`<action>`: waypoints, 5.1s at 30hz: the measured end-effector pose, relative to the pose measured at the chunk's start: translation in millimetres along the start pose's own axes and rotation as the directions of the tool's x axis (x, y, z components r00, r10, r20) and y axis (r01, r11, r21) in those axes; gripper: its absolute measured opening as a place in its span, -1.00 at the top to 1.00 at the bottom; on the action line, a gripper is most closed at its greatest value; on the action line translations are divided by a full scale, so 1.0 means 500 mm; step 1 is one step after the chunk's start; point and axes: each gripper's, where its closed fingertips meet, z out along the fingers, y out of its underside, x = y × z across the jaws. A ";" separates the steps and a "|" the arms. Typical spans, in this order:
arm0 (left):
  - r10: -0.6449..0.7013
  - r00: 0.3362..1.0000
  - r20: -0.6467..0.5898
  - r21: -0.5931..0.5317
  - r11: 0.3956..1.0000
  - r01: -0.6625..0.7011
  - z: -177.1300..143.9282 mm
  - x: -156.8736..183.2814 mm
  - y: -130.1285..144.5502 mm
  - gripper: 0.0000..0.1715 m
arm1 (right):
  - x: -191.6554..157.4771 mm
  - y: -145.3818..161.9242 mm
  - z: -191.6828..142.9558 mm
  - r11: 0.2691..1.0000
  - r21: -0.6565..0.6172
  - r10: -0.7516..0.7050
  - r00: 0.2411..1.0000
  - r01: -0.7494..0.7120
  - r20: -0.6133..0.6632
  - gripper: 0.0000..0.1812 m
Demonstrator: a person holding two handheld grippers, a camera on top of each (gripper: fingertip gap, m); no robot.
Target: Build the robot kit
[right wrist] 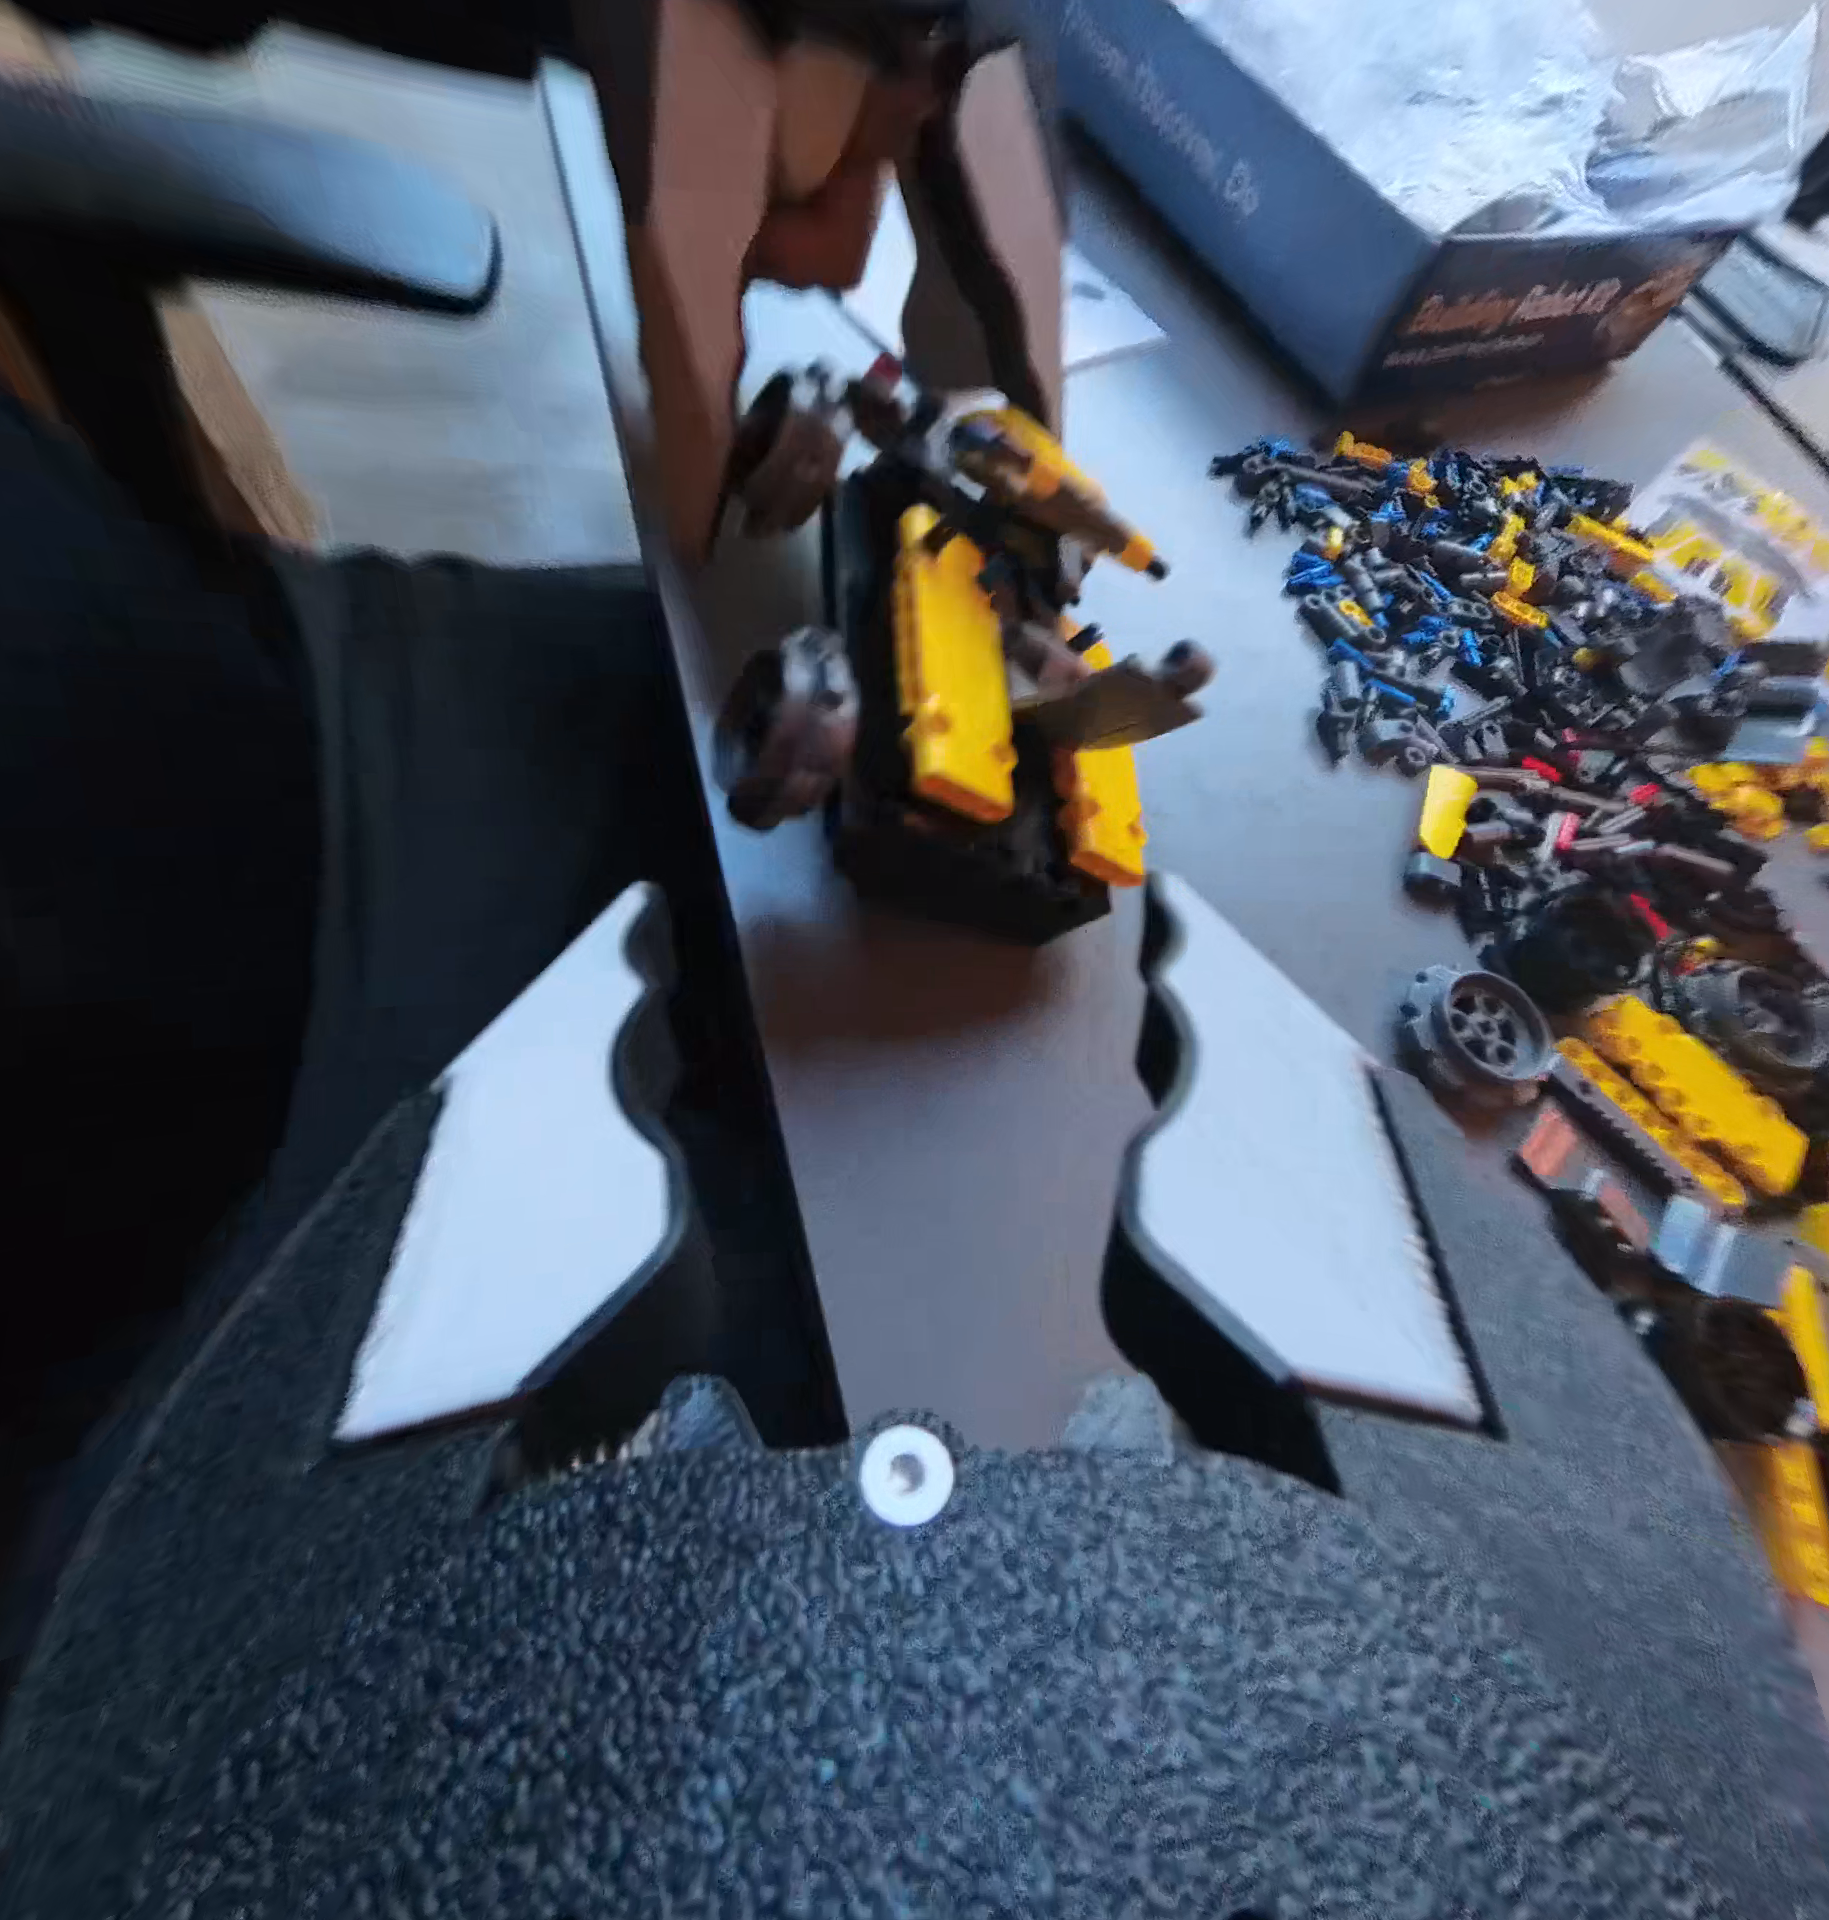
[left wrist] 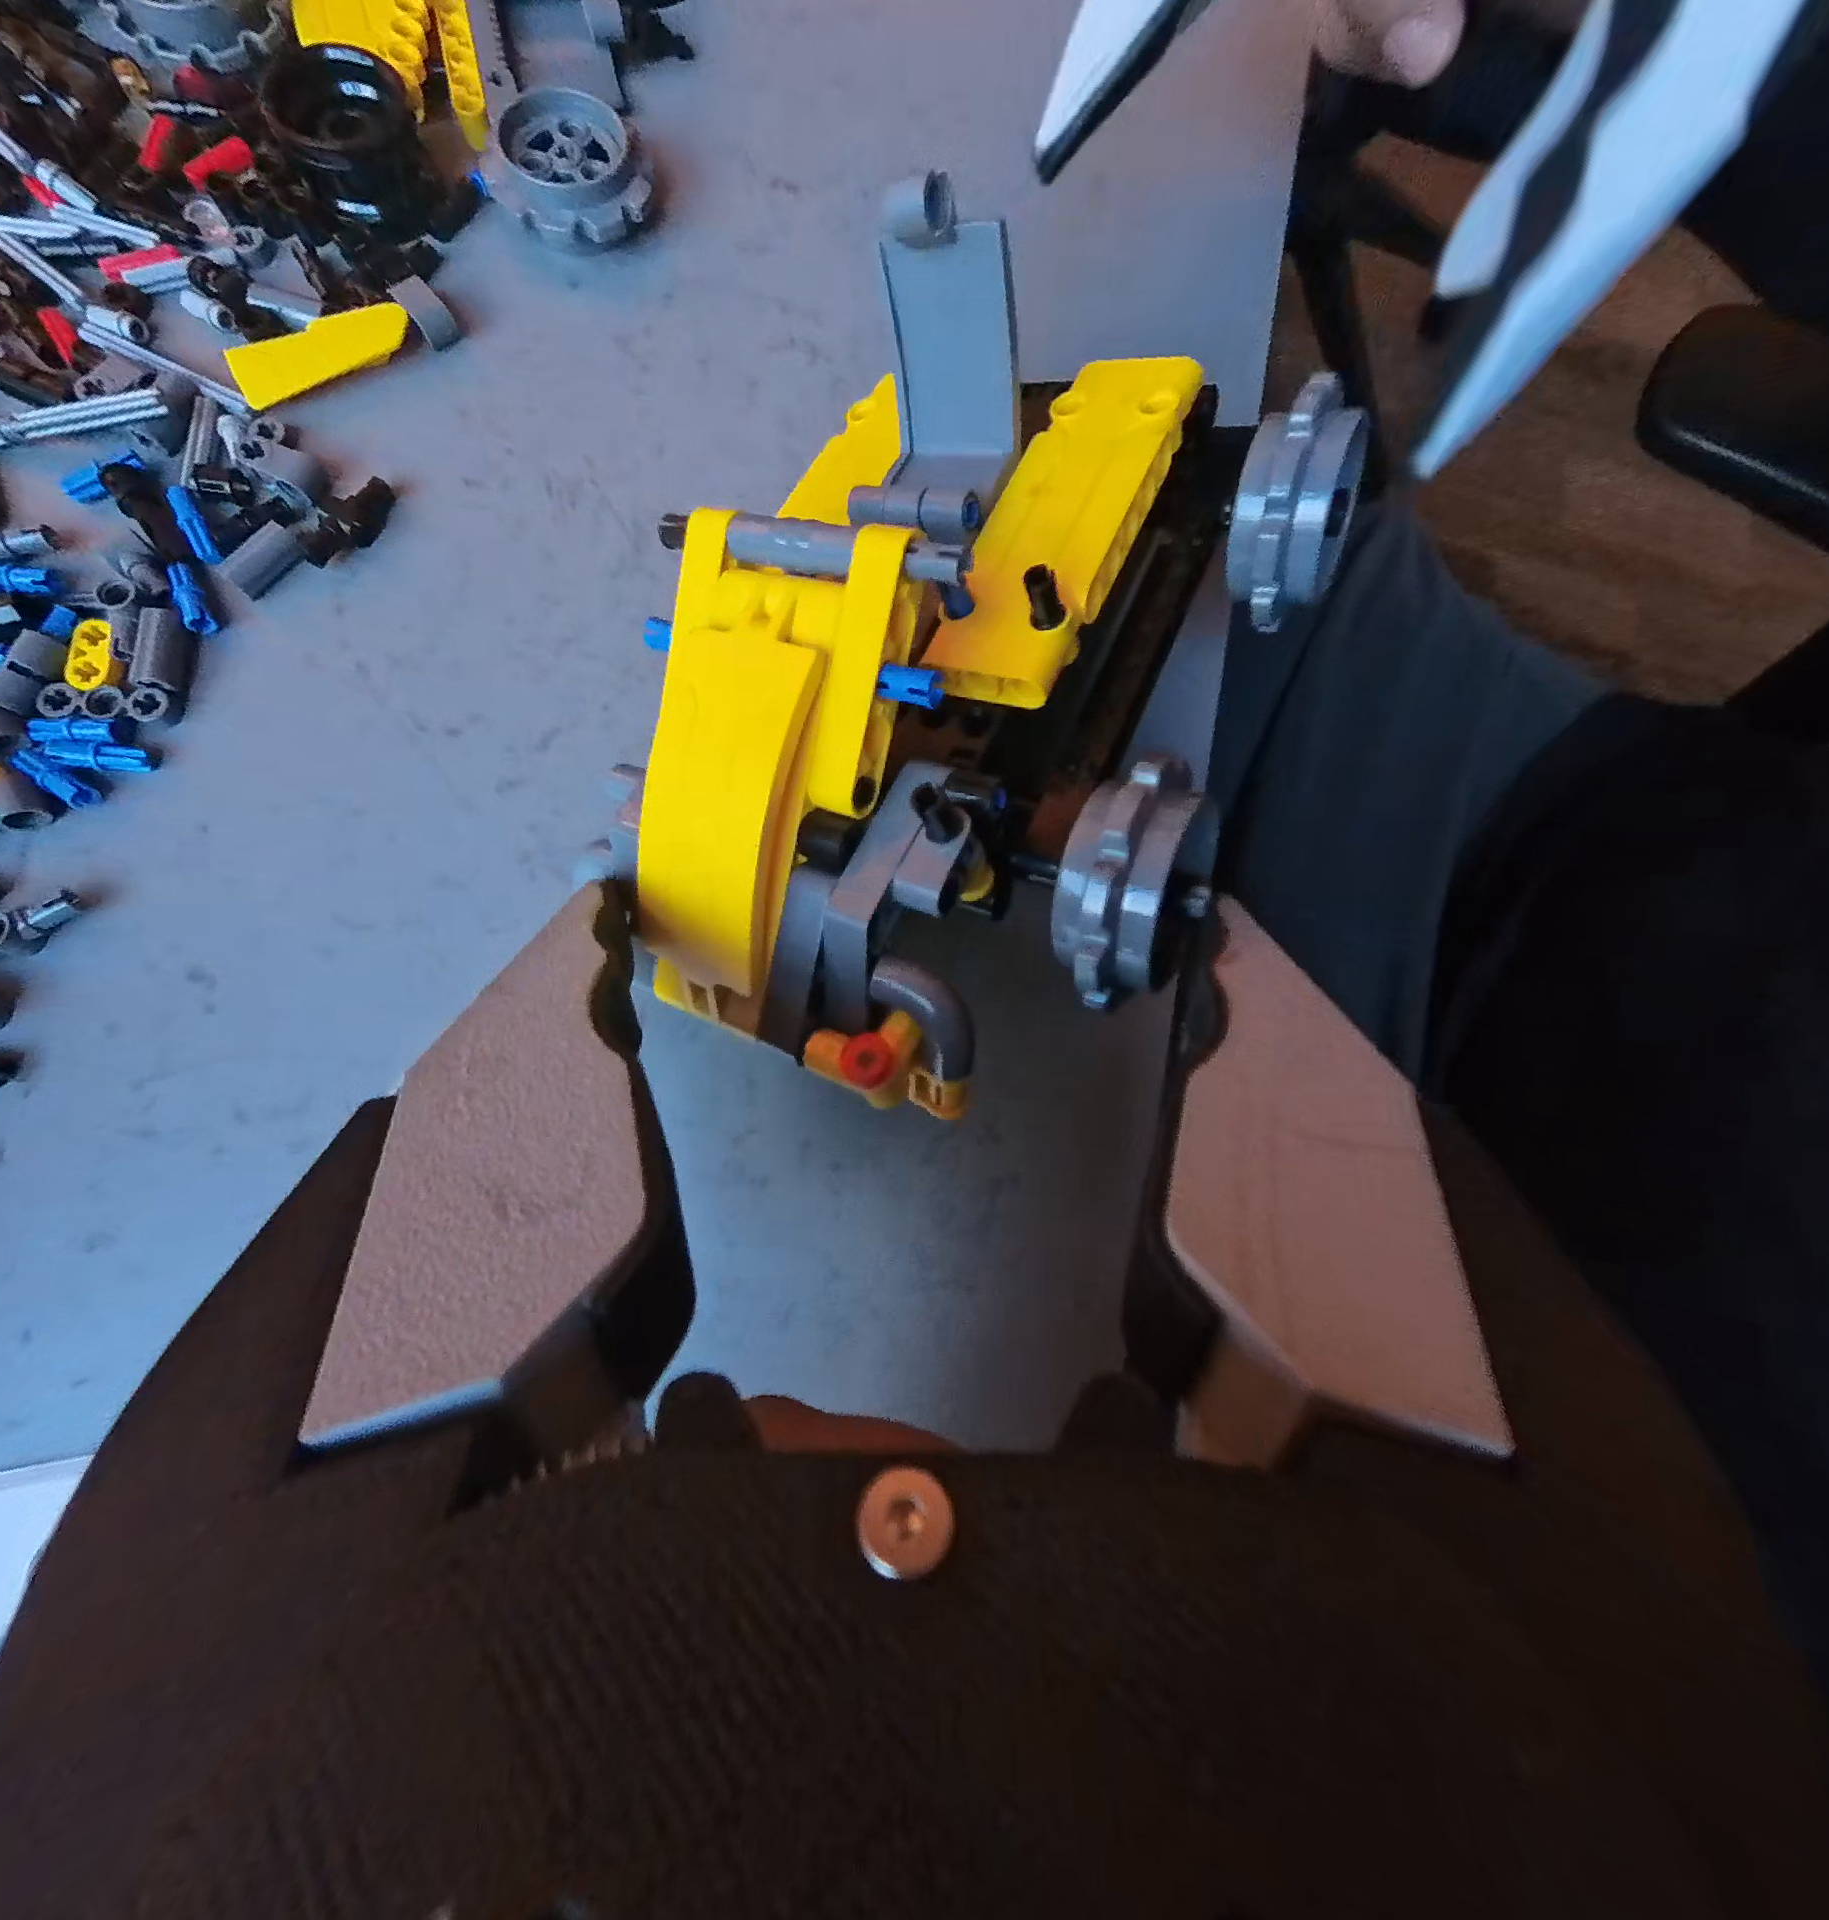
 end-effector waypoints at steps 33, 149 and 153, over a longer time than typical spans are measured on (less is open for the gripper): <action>-0.387 0.920 -0.058 0.239 0.889 0.389 -0.027 -0.051 0.002 0.74 | 0.105 -0.065 0.103 0.468 -0.312 0.815 0.267 -0.827 0.514 0.60; 0.610 0.598 0.519 0.119 0.642 -0.758 -0.034 -0.022 -0.081 0.53 | 0.027 -0.005 0.051 1.000 -0.027 0.001 0.996 -0.004 -0.094 0.58; 0.728 0.511 0.458 -0.114 0.618 -0.778 0.016 -0.106 -0.067 0.57 | 0.052 0.024 0.037 0.962 -0.250 -0.195 0.921 0.112 -0.338 0.58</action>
